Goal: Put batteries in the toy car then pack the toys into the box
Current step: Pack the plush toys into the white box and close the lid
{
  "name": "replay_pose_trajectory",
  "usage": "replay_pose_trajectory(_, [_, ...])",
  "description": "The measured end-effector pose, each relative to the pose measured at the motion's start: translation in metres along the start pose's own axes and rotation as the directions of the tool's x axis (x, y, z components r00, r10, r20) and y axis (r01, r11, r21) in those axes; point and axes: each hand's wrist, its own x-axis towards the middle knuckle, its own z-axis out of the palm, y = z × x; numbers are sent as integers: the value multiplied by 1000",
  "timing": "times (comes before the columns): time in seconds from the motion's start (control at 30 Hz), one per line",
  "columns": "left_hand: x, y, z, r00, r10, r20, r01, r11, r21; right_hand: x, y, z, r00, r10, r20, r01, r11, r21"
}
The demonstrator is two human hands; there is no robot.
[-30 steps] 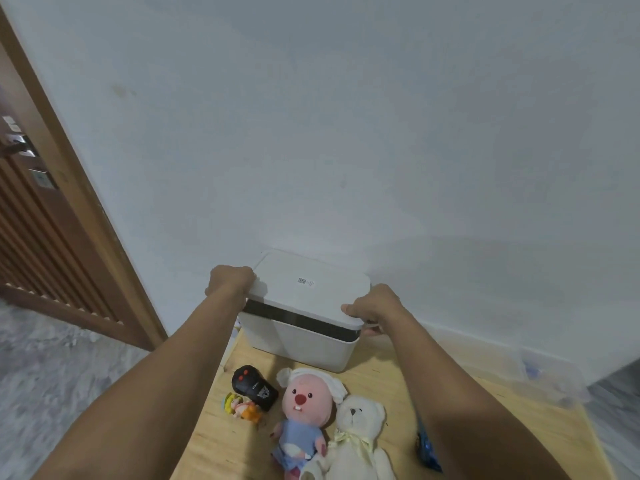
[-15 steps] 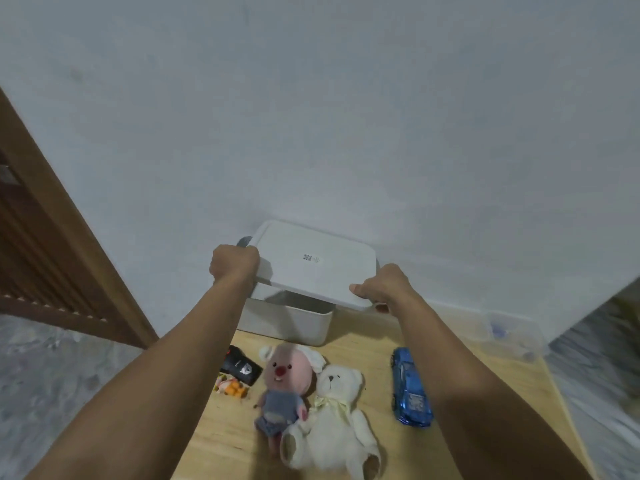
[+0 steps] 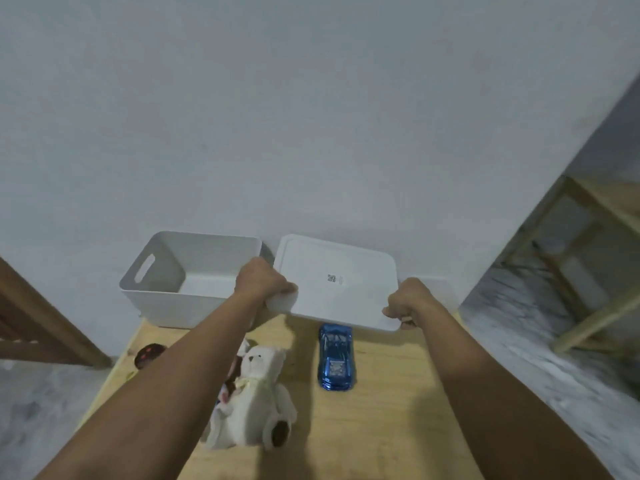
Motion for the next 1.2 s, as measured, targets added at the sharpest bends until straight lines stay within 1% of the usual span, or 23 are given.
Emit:
replay_pose_trajectory(0.1, [-12,17,32,995,27,95,-35,996,88,1,38,-18,999,41,3,-41,999,34])
replay_pose_trajectory(0.17, [-22,28,53,990,30,138,-54,984,168,1,60,-26,999,31,-29,-29,998,63])
replay_pose_trajectory(0.23, [-30,38,72,986,44,161,-86,961,261,-1,80,-33,998,21,-56,-18,999,39])
replay_pose_trajectory(0.37, [-50,57,107,983,59,174,-121,922,369,2,117,-43,995,55,-82,-57,998,-26])
replay_pose_trajectory(0.5, [-70,71,137,973,18,229,-121,886,447,12,147,-46,993,65,-96,-67,997,-26])
replay_pose_trajectory(0.6, [-83,74,157,968,3,249,-134,850,510,19,159,-46,986,144,-84,-147,989,-23])
replay_pose_trajectory(0.7, [-92,74,171,967,16,254,-151,841,520,26,172,-43,978,200,-54,-200,980,7])
replay_pose_trajectory(0.8, [-99,74,181,946,20,324,-204,814,544,29,186,-42,970,238,-48,-239,971,-4])
replay_pose_trajectory(0.93, [-107,70,195,919,-6,393,-224,813,537,29,203,-41,971,238,0,-237,970,-47])
replay_pose_trajectory(1.07, [-117,67,203,877,-19,480,-257,825,503,23,216,-32,977,213,2,-210,964,-163])
replay_pose_trajectory(1.13, [-121,65,207,868,-35,495,-240,843,481,21,224,-25,983,183,11,-177,963,-205])
replay_pose_trajectory(1.2, [-123,63,210,858,-56,511,-212,867,451,20,232,-19,985,170,30,-161,966,-204])
